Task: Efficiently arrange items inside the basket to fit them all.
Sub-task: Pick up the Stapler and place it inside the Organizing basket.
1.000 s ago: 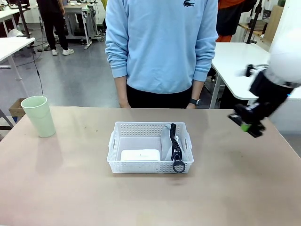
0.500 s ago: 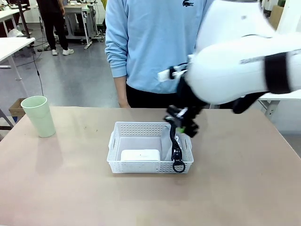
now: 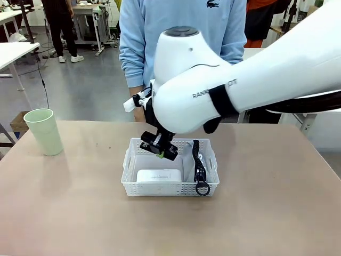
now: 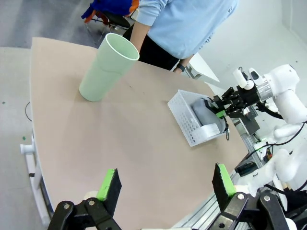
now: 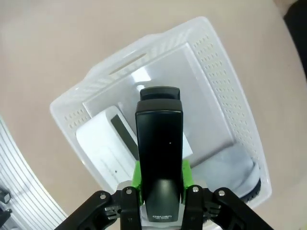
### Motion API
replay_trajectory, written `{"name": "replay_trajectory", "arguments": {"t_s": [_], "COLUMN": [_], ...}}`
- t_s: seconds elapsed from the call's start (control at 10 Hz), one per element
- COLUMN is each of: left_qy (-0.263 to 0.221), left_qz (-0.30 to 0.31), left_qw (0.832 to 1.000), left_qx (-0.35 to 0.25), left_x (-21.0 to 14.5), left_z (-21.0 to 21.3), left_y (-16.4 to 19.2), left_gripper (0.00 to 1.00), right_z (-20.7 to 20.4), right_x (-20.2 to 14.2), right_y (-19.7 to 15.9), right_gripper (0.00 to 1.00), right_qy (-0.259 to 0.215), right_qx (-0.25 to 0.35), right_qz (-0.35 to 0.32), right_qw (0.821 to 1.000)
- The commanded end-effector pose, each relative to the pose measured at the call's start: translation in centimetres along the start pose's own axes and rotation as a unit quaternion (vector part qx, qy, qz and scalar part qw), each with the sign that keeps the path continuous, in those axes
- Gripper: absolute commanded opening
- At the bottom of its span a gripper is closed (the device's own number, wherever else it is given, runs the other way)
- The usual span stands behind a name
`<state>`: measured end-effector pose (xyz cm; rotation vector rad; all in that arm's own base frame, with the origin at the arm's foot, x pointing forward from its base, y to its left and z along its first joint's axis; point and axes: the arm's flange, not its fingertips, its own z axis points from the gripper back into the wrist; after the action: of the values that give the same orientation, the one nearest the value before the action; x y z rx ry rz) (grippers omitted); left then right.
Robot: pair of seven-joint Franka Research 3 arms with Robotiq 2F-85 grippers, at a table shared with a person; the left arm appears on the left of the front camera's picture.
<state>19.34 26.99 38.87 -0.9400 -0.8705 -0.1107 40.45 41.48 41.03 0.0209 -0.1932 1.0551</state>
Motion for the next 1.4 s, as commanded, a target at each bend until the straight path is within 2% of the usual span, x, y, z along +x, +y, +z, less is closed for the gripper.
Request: {"name": "replay_trajectory", "arguments": {"t_s": [0.0,0.1,0.5,0.9,1.3], "left_qy": [-0.013,-0.013,-0.013,-0.013,-0.013], "left_qz": [-0.008,-0.008,-0.008,-0.008,-0.008], "left_qw": [1.000,1.000,1.000,1.000,1.000], "left_qx": [-0.006,-0.006,-0.006,-0.006,-0.006], "left_x": [0.0,0.0,0.0,0.0,0.0], "left_z": [-0.2,-0.2,-0.2,-0.2,-0.2], "left_y": [-0.3,-0.3,-0.3,-0.3,-0.3], "left_gripper": [1.00,1.00,1.00,1.00,1.00], "right_z": [0.2,0.0,-0.7,-4.1,-7.5], "right_x": [0.2,0.0,0.3,-0.2,-0.4], "right_y": [-0.9,0.0,-0.3,-3.4,-5.1], "right_gripper": [0.37,0.37,0.37,0.37,0.37], "right_qy": [0.003,0.000,0.003,0.006,0.024], "right_qx": [-0.009,0.000,0.005,0.004,0.031], "right_qz": [-0.012,0.000,-0.003,0.029,0.049], "right_qw": [1.000,1.000,1.000,1.000,0.998]}}
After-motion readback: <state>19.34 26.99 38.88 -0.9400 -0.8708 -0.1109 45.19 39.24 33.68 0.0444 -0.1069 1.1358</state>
